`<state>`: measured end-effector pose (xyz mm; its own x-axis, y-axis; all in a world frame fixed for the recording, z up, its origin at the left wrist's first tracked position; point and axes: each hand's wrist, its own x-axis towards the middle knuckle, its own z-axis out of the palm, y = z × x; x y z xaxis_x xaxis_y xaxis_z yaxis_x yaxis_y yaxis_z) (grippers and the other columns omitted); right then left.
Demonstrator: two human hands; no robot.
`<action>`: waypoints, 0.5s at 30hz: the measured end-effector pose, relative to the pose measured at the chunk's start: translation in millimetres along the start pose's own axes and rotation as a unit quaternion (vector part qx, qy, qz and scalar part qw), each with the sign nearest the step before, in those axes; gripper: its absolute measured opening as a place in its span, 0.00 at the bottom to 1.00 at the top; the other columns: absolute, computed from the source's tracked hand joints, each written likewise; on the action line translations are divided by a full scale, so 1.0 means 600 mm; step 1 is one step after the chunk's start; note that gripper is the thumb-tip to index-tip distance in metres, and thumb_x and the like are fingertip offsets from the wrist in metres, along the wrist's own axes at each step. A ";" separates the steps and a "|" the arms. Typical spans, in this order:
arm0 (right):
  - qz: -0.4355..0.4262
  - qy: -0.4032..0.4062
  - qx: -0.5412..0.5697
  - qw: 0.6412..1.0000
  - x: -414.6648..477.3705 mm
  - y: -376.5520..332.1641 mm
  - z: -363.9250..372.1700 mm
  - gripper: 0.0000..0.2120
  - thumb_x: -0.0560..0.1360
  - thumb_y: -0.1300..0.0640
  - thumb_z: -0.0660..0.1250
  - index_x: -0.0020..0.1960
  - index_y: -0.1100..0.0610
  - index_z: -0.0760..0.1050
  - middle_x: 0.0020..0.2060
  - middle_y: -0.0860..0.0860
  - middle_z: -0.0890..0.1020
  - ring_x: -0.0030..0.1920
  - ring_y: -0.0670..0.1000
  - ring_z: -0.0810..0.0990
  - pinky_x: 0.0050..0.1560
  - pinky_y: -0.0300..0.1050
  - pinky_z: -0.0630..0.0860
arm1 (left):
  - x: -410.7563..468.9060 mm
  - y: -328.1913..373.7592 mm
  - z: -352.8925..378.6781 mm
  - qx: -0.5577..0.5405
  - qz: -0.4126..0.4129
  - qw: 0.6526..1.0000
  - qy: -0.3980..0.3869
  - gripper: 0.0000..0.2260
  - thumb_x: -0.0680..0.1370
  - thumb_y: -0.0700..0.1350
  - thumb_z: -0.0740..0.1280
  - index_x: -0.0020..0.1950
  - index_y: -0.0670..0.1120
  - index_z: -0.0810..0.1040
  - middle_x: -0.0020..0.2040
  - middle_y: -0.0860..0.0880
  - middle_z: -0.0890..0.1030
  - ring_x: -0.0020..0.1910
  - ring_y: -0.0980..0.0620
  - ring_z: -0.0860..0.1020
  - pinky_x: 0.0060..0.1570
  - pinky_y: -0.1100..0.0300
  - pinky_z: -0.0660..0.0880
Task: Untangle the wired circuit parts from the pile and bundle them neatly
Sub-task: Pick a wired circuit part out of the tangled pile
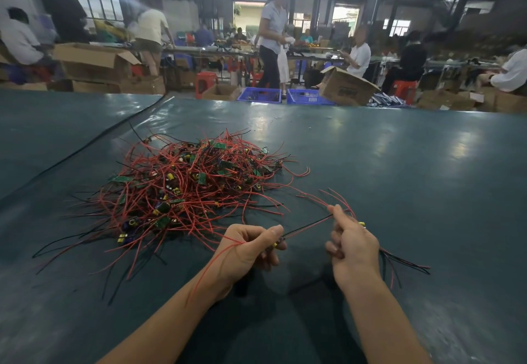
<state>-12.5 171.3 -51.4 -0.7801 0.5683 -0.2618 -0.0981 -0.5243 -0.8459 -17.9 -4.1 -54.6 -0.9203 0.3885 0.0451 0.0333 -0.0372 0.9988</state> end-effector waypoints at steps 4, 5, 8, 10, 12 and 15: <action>-0.038 0.000 -0.011 0.999 0.002 0.001 -0.004 0.09 0.75 0.60 0.72 0.36 0.55 0.80 0.24 0.45 0.63 0.20 0.42 0.57 0.18 0.34 0.56 | 0.001 -0.001 -0.001 -0.005 -0.004 1.000 -0.001 0.17 0.73 0.57 0.71 0.34 0.44 0.84 0.27 0.47 0.79 0.24 0.56 0.74 0.27 0.68 0.70; -0.050 -0.001 -0.021 0.999 0.001 0.003 -0.004 0.12 0.75 0.60 0.72 0.33 0.55 0.80 0.25 0.45 0.62 0.21 0.42 0.56 0.19 0.34 0.56 | 0.001 -0.001 -0.002 -0.010 -0.006 1.000 0.001 0.17 0.73 0.56 0.70 0.34 0.44 0.84 0.27 0.47 0.79 0.24 0.56 0.73 0.27 0.68 0.69; -0.086 -0.007 -0.059 0.995 -0.006 0.004 -0.003 0.16 0.75 0.57 0.73 0.28 0.51 0.82 0.27 0.47 0.63 0.22 0.43 0.58 0.21 0.35 0.59 | 0.001 -0.002 -0.005 -0.025 -0.012 1.000 0.005 0.16 0.72 0.57 0.69 0.34 0.45 0.84 0.27 0.46 0.79 0.25 0.55 0.74 0.27 0.67 0.70; -0.099 -0.008 -0.068 0.993 -0.010 0.003 -0.002 0.15 0.75 0.55 0.74 0.30 0.47 0.84 0.25 0.46 0.69 0.23 0.42 0.64 0.22 0.35 0.62 | 0.001 -0.003 -0.006 -0.029 -0.014 0.999 0.006 0.16 0.72 0.57 0.69 0.34 0.45 0.84 0.27 0.46 0.79 0.25 0.55 0.74 0.28 0.66 0.70; -0.101 -0.004 -0.064 0.993 -0.014 0.000 -0.001 0.13 0.74 0.55 0.74 0.31 0.44 0.84 0.24 0.42 0.74 0.24 0.41 0.70 0.22 0.35 0.67 | 0.001 -0.004 -0.007 -0.028 -0.014 1.000 0.004 0.17 0.72 0.57 0.69 0.35 0.45 0.85 0.27 0.47 0.79 0.26 0.55 0.75 0.28 0.66 0.70; -0.103 -0.005 -0.056 0.993 -0.018 -0.001 0.000 0.12 0.73 0.55 0.75 0.32 0.46 0.85 0.25 0.42 0.77 0.24 0.40 0.72 0.22 0.34 0.68 | 0.002 -0.005 -0.007 -0.031 -0.012 0.999 0.010 0.17 0.71 0.59 0.69 0.35 0.45 0.85 0.28 0.46 0.79 0.26 0.55 0.75 0.28 0.66 0.71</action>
<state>-3.7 165.6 -48.1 -0.7563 0.6500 -0.0742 -0.1869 -0.3234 -0.9276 -20.4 -7.2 -57.4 -0.9281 0.3717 0.0210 -0.0117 -0.0854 0.9963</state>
